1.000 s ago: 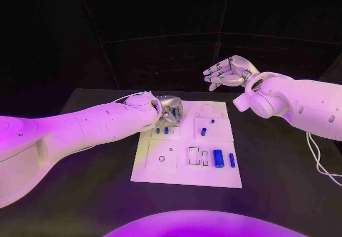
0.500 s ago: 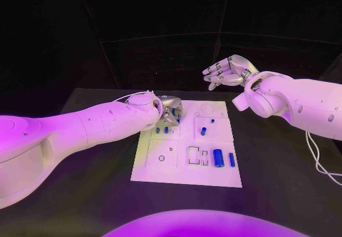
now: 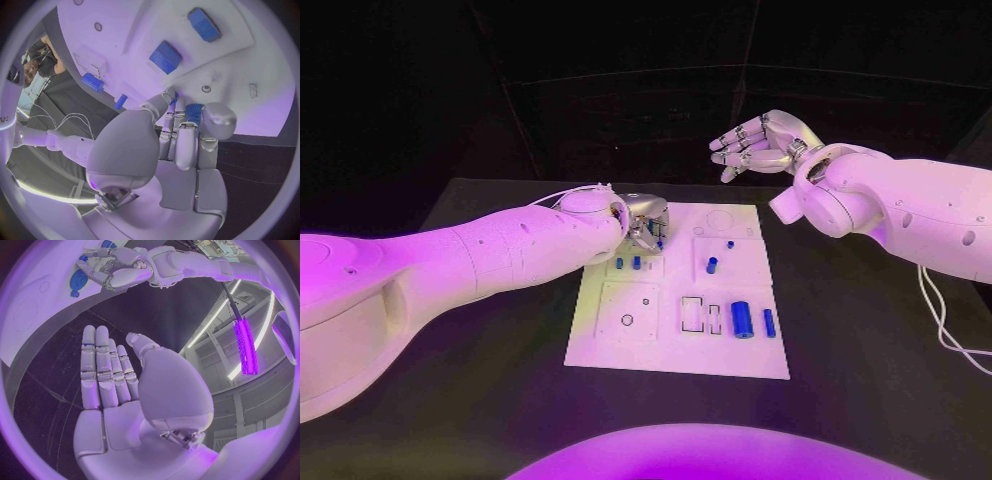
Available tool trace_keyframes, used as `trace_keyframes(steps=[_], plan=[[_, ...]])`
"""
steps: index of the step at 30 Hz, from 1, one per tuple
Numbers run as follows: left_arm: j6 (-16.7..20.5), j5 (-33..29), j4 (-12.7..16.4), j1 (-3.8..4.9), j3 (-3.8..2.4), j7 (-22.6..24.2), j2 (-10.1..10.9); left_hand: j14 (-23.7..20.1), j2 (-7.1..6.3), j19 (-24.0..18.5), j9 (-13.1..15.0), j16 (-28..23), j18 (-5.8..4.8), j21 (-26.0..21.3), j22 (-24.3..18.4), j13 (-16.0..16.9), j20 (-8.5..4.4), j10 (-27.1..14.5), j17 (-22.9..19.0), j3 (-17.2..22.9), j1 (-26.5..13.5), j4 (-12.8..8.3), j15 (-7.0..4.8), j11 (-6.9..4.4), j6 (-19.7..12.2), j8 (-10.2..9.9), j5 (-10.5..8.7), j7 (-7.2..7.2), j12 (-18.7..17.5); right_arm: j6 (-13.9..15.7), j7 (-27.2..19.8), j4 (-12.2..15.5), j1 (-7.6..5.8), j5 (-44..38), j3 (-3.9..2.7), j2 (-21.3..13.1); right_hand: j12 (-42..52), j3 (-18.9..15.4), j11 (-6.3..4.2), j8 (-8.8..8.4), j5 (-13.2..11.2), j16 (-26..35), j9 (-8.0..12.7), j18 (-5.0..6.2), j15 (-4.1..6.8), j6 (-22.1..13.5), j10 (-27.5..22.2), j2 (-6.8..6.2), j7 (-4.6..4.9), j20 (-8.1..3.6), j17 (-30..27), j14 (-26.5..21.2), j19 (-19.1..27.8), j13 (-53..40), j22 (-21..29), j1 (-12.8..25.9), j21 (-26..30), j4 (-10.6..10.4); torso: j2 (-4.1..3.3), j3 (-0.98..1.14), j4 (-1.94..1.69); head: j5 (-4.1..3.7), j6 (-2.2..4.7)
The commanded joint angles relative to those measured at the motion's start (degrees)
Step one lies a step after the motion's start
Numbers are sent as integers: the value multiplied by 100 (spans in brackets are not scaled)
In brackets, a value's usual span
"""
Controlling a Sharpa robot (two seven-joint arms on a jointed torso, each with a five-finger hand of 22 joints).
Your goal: Assemble the parts on the task board
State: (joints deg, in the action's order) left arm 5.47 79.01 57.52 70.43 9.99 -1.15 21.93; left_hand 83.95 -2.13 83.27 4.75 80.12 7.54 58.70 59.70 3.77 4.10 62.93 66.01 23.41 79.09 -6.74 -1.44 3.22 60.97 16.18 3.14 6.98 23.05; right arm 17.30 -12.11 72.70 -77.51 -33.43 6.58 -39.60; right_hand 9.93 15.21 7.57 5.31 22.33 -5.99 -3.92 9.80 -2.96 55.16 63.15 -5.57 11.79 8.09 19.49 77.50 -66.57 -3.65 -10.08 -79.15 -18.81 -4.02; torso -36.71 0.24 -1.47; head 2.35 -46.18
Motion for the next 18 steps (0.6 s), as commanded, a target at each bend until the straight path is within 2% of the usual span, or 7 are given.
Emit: trace_keyframes(steps=[1,6,11,18], plan=[[106,46,23,-22,13,92,16,155,74,17,43,-21,-91,44,50,11,-24,116,-54,108,-41,-31,-38,-24,89,-13,-2,-1,-79,-13,-62,1,-12,-4,-4,8,-12,42,-8,-22,38,16,-2,60,8,-23,-37,-4,0,17,-5,40,-33,7,5,-19,39,5,2,-1,0,2,7],[270,40,119,-23,10,153,84,157,17,9,54,-19,-98,81,101,1,-27,197,-73,245,-149,-85,-20,-14,118,-127,-10,24,-297,-14,-65,0,-11,-4,-4,4,-12,42,-8,-22,38,16,-2,60,8,-23,-37,-4,0,17,-5,40,-33,7,5,-19,39,5,-2,-5,-5,-10,15],[389,-22,309,-20,-16,161,226,153,-2,5,53,-27,-98,83,108,0,-19,213,-100,296,-184,-105,-14,2,112,-185,-6,34,-391,-17,-66,-9,-10,-4,-4,8,-11,44,-8,-22,38,17,-2,59,7,-23,-37,-3,1,17,-5,41,-34,7,6,-17,40,5,4,0,-4,-10,20],[466,-68,732,-12,-282,137,545,148,-35,2,54,-36,-97,82,111,3,-14,237,-127,322,-215,-124,-9,9,119,-224,-7,42,-454,-23,-68,-21,7,-4,-4,-5,-11,45,-8,-22,37,18,-2,59,8,-23,-37,-3,1,16,-6,41,-35,7,6,-19,41,7,17,-5,-22,-31,43]])
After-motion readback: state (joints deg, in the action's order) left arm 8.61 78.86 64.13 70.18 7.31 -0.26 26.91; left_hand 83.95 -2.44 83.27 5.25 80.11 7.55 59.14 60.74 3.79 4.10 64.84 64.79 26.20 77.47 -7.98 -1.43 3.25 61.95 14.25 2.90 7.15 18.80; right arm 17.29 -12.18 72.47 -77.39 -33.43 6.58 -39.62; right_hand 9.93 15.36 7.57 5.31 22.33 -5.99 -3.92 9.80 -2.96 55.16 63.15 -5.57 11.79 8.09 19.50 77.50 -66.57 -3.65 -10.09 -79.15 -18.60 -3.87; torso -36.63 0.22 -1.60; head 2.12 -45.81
